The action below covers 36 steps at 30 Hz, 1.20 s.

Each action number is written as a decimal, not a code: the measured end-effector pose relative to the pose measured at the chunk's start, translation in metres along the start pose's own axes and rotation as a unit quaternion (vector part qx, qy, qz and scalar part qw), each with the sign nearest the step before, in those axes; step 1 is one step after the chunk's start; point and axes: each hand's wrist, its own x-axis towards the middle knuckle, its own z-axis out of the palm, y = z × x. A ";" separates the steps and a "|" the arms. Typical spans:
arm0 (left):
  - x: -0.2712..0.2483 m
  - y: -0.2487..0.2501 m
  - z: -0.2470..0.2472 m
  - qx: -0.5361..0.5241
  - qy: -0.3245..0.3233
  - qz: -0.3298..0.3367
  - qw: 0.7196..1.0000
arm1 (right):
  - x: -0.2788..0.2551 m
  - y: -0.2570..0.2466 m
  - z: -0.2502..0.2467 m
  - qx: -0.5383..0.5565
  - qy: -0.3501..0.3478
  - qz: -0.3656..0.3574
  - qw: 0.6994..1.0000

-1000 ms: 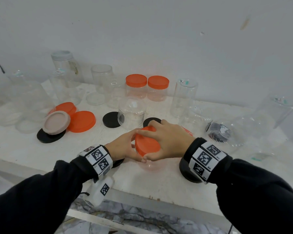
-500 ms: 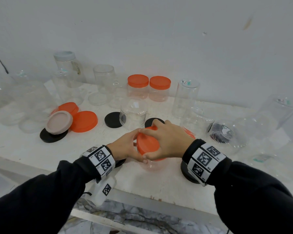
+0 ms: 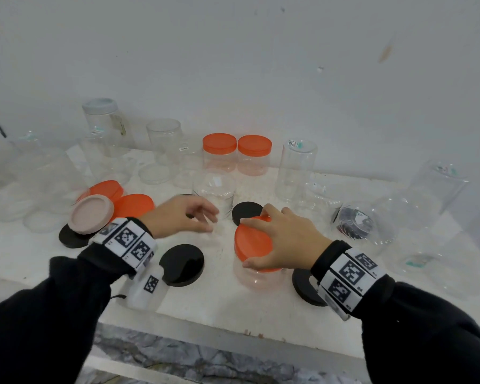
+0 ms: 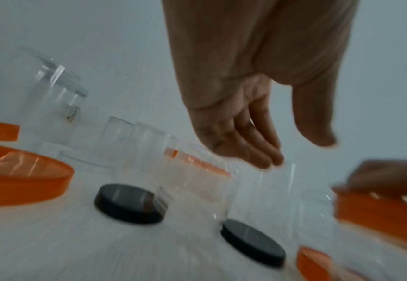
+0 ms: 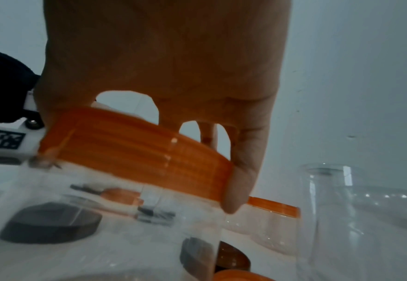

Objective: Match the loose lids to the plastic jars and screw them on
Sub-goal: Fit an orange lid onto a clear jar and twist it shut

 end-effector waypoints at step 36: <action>0.023 -0.025 -0.020 0.291 0.173 -0.012 0.941 | 0.048 0.018 -0.033 0.113 0.177 0.042 0.977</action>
